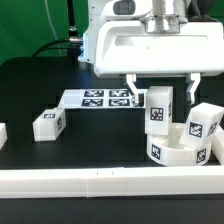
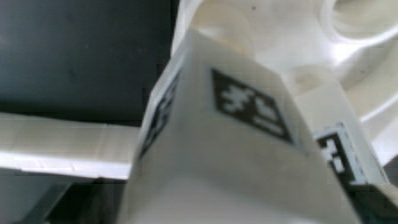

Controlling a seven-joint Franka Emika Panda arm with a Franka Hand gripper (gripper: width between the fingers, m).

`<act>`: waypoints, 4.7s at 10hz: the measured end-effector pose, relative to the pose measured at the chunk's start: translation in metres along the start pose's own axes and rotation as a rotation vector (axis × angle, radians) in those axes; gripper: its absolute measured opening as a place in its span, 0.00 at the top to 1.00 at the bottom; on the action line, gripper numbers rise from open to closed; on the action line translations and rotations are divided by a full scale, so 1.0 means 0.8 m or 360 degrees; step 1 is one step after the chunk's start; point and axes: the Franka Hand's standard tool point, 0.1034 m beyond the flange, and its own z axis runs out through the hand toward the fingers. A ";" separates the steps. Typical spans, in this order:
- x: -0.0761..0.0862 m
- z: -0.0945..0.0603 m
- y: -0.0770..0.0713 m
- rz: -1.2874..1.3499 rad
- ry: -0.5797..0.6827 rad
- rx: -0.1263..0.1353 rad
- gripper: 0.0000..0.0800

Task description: Assemble stool

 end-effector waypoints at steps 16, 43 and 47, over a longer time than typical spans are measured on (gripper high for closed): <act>0.009 -0.024 -0.007 0.0131 -0.0714 0.0134 0.19; -0.010 -0.003 0.011 0.1183 -0.0845 -0.0096 0.56; -0.010 -0.003 0.010 0.1298 -0.0848 -0.0119 0.58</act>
Offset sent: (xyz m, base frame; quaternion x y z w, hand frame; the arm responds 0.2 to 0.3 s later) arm 0.0224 -0.0086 0.0331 0.0090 -0.0510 -0.0356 0.9980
